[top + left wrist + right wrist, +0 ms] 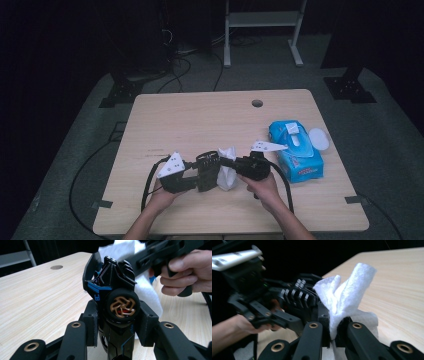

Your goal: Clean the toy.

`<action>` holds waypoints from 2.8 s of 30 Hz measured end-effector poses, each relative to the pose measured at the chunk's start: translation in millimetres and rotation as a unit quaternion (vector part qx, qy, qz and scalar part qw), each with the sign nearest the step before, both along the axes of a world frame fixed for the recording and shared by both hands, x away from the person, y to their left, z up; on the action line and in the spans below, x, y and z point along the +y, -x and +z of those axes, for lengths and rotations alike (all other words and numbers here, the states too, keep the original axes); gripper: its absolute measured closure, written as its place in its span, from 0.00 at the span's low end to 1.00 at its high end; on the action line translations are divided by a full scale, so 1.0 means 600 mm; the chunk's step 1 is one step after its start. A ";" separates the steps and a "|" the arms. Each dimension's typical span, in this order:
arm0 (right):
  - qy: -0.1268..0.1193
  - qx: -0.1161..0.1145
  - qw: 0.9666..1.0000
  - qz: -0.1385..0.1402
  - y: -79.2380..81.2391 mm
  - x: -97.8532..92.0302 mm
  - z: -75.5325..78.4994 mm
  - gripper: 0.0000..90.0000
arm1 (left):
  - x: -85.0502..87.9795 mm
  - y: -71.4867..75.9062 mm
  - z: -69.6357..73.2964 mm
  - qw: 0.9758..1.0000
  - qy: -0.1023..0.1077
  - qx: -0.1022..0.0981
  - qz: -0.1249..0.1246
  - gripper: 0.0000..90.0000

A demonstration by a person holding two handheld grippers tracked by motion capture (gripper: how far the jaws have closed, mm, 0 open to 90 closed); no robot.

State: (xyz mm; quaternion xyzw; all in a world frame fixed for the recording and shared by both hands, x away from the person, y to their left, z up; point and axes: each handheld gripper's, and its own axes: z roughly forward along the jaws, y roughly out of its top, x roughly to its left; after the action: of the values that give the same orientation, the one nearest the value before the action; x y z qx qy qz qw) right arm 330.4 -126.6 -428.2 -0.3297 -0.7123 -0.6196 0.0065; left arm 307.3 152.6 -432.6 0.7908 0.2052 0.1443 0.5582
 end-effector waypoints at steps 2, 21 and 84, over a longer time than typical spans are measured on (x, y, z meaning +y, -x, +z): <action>-0.001 -0.005 1.000 -0.002 0.001 -0.001 0.006 0.95 | -0.002 0.001 0.000 1.000 -0.002 -0.002 -0.002 0.66; -0.011 -0.018 1.000 -0.004 0.001 -0.008 0.021 0.95 | -0.015 0.010 0.002 0.999 -0.013 -0.032 0.006 0.67; 0.073 -0.084 0.994 0.000 0.031 0.024 0.070 0.95 | -0.024 0.016 -0.004 0.999 -0.015 -0.037 -0.002 0.65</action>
State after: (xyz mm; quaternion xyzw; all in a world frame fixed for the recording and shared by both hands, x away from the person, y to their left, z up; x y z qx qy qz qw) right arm 311.8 -111.9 -386.5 -0.2756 -0.7535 -0.5919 -0.0772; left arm 297.9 138.1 -435.2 0.7937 0.1811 0.1752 0.5537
